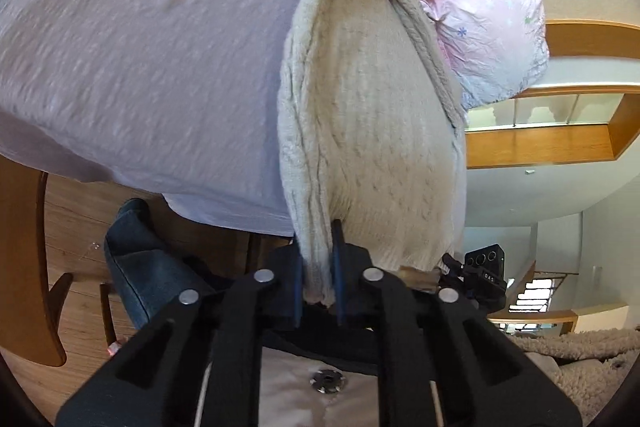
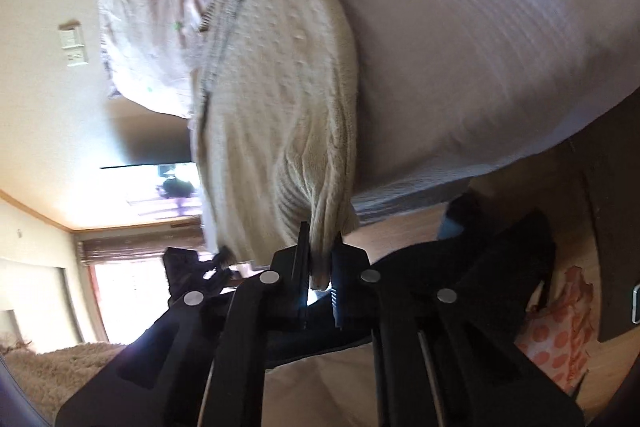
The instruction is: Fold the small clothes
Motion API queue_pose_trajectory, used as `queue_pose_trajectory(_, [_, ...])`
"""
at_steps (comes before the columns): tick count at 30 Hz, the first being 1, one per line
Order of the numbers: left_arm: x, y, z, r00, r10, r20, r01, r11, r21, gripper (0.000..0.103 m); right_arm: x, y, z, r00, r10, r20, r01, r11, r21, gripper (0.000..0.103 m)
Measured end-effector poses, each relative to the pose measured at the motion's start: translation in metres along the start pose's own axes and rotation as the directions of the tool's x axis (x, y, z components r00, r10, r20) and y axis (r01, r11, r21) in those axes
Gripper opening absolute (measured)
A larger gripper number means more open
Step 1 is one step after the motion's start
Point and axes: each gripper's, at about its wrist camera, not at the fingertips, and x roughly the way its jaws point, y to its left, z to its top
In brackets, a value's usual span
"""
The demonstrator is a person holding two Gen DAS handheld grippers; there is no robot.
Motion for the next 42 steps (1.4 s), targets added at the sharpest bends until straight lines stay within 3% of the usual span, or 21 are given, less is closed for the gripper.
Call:
queue_pose_trajectory(3, [-0.016,-0.012,0.003,0.997,-0.071,0.033,0.070,0.997,0.029,0.008,-0.014,0.020,0.004,0.995,0.085,0.052,-0.084,0.996,-0.021,0.009])
queue_pose_trajectory(7, [-0.044,-0.043,0.037,0.975,-0.183,0.125,0.171,0.980,0.099,0.008,-0.035,0.071,0.042,0.960,0.210,0.186,-0.194,0.976,-0.104,0.008])
queue_pose_trajectory(10, [-0.052,-0.073,0.098,0.948,-0.259,0.185,0.229,0.959,0.169,0.008,-0.038,0.113,0.091,0.925,0.274,0.265,-0.231,0.956,-0.184,0.008])
queue_pose_trajectory(13, [-0.046,-0.101,0.162,0.931,-0.273,0.241,0.222,0.950,0.219,0.008,-0.029,0.152,0.156,0.891,0.292,0.347,-0.220,0.947,-0.232,0.008])
queue_pose_trajectory(15, [-0.036,-0.118,0.211,0.925,-0.228,0.302,0.163,0.960,0.226,0.008,-0.018,0.171,0.195,0.877,0.238,0.416,-0.146,0.959,-0.241,0.008])
queue_pose_trajectory(17, [-0.018,-0.125,0.253,0.928,-0.112,0.356,0.052,0.983,0.175,0.013,-0.002,0.172,0.237,0.865,0.093,0.494,-0.026,0.990,-0.142,0.012])
queue_pose_trajectory(18, [-0.003,-0.124,0.274,0.937,-0.041,0.348,-0.009,0.990,0.140,0.024,0.007,0.169,0.250,0.863,0.030,0.504,0.015,0.996,-0.086,0.014])
queue_pose_trajectory(19, [0.006,-0.123,0.285,0.943,0.016,0.333,-0.057,0.992,0.116,0.040,0.018,0.166,0.260,0.861,-0.056,0.506,0.073,0.997,-0.013,0.025])
queue_pose_trajectory(20, [0.015,-0.120,0.297,0.948,0.083,0.307,-0.112,0.991,0.079,0.044,0.022,0.165,0.260,0.853,-0.089,0.514,0.086,0.996,0.030,0.041])
queue_pose_trajectory(21, [0.020,-0.117,0.301,0.952,0.092,0.292,-0.116,0.991,0.067,0.048,0.024,0.165,0.253,0.843,-0.067,0.534,0.058,0.998,0.034,0.046])
queue_pose_trajectory(23, [0.016,-0.110,0.300,0.958,0.065,0.279,-0.094,0.991,0.093,0.066,0.024,0.168,0.234,0.834,-0.053,0.550,0.065,0.998,-0.001,0.065])
queue_pose_trajectory(24, [0.014,-0.107,0.299,0.958,0.079,0.276,-0.112,0.988,0.107,0.076,0.026,0.170,0.222,0.832,-0.073,0.550,0.101,0.995,-0.022,0.066])
queue_pose_trajectory(28, [0.018,-0.078,0.302,0.978,0.098,0.187,-0.120,0.987,0.111,0.077,0.035,0.156,0.196,0.844,-0.112,0.525,0.128,0.992,0.005,0.066])
queue_pose_trajectory(32, [0.042,-0.057,0.305,0.994,0.068,0.083,-0.074,0.994,0.074,0.077,0.040,0.141,0.182,0.850,-0.123,0.512,0.120,0.992,0.040,0.066])
queue_pose_trajectory(38, [0.063,-0.059,0.304,0.998,0.012,0.069,-0.016,0.997,0.069,0.078,0.047,0.150,0.183,0.884,-0.144,0.445,0.165,0.986,-0.009,0.066])
queue_pose_trajectory(39, [0.068,-0.058,0.303,0.998,-0.008,0.056,0.005,0.999,0.048,0.066,0.046,0.150,0.184,0.888,-0.141,0.438,0.164,0.986,-0.015,0.066])
queue_pose_trajectory(40, [0.072,-0.057,0.302,0.999,-0.012,0.043,0.010,0.999,0.030,0.048,0.045,0.150,0.187,0.895,-0.134,0.426,0.159,0.987,-0.023,0.066])
queue_pose_trajectory(42, [0.073,-0.057,0.298,0.997,0.028,0.073,-0.029,0.999,0.016,0.034,0.043,0.148,0.195,0.907,-0.120,0.404,0.146,0.989,-0.033,0.066])
